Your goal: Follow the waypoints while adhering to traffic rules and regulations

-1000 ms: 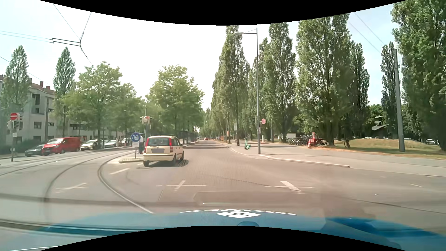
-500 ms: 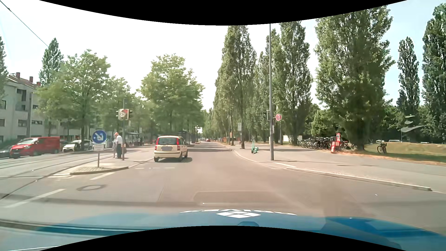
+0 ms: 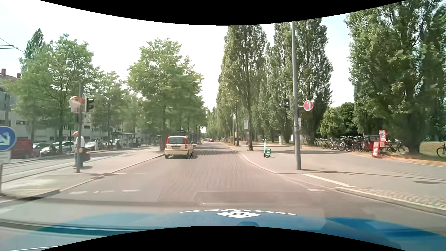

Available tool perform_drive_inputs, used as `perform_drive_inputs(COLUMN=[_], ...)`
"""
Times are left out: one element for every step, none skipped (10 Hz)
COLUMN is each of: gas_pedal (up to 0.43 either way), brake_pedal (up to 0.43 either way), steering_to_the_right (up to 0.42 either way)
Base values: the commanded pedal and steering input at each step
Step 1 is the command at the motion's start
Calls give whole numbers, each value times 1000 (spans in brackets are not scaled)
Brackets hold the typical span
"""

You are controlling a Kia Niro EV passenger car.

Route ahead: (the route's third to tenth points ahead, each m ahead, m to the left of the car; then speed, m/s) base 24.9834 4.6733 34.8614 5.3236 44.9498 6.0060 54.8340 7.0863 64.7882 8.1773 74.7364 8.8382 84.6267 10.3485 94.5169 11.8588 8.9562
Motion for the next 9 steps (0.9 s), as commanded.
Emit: perform_drive_inputs(gas_pedal=[209, 209, 209, 197, 197, 197, 197, 197, 197], brake_pedal=[0, 0, 0, 0, 0, 0, 0, 0, 0], steering_to_the_right=[-30, -30, -29, -29, -28, -27, -25, -22, -20])
